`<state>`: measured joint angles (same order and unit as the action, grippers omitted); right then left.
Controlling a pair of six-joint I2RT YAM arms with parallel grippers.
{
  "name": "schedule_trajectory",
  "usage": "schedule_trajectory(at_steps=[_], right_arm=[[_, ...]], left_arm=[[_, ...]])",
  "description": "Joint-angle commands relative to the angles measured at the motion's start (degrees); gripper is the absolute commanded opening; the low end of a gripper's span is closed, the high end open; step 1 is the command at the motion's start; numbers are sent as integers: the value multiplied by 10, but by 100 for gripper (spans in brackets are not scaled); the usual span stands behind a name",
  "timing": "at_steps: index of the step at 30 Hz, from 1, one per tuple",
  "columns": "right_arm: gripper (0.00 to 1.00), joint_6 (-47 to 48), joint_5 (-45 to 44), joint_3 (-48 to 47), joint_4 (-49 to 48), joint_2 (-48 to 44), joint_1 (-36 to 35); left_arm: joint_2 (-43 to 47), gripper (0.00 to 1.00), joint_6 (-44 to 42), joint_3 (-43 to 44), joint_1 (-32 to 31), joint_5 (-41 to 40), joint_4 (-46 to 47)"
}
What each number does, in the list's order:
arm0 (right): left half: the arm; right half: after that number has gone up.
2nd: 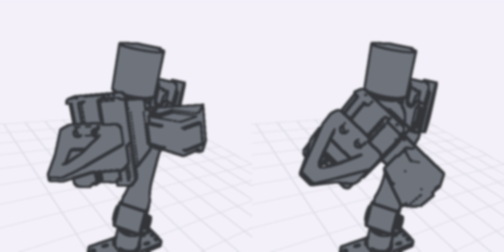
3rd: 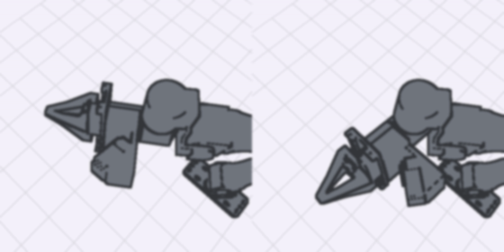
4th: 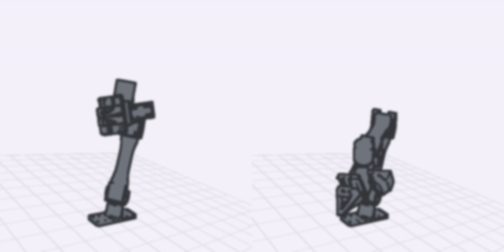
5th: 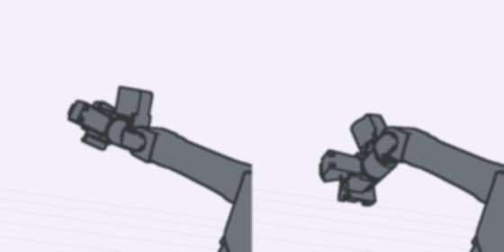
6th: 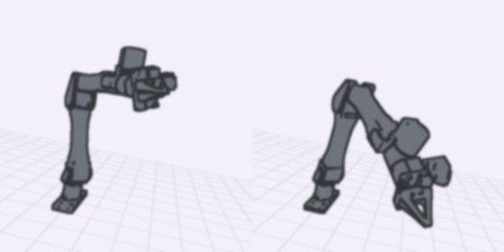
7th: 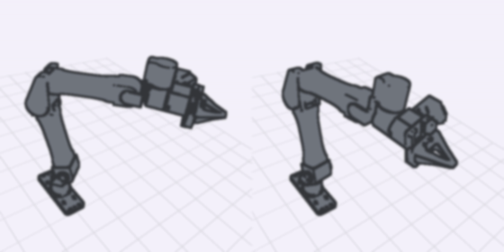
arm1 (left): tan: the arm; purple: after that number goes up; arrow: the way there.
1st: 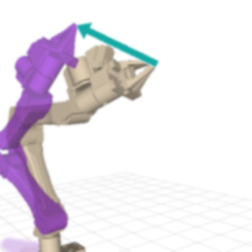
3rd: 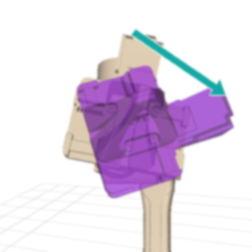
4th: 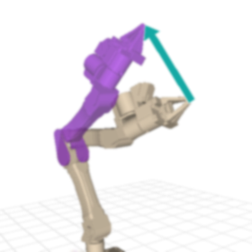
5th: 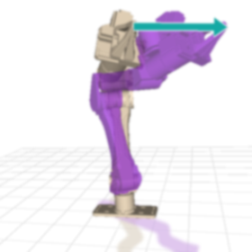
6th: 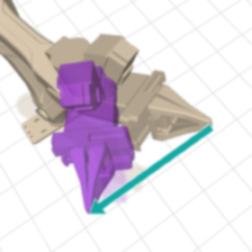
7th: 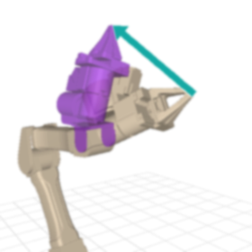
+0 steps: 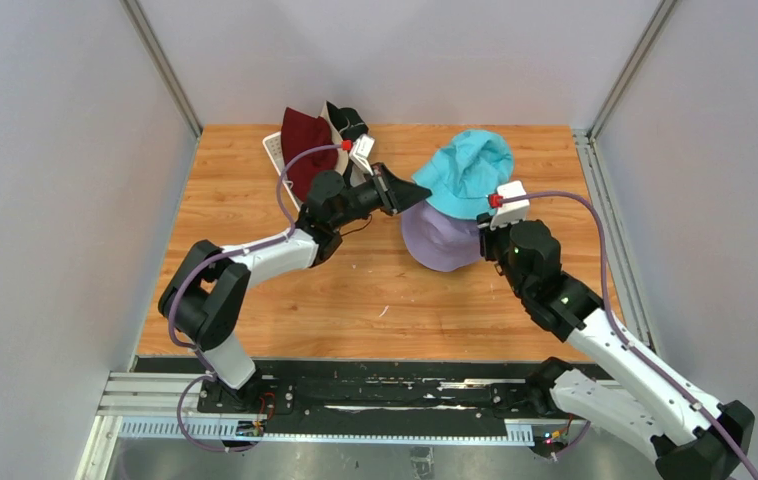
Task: Stack the hats
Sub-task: Stack the hat on the hat.
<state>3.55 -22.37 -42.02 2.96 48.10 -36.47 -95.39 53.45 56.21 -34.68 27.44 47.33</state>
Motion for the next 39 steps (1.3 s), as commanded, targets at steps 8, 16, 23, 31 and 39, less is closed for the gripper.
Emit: schedule_trajectory(at_steps=[8,16,23,31,39], right_arm=[[43,-105,-56,-34,138,-103,-32],[44,-124,-38,-78,143,-101,-32],[47,-119,12,-113,117,-46,-31],[52,-108,22,-120,62,20,-31],[54,-95,28,-115,40,35,-24]], left_arm=[[34,0,-7,-51,-18,14,42],[52,0,-7,-95,-20,15,60],[57,0,-17,-110,-24,16,55],[54,4,-42,-165,-23,-4,46],[84,25,-102,-190,8,-68,-59]])
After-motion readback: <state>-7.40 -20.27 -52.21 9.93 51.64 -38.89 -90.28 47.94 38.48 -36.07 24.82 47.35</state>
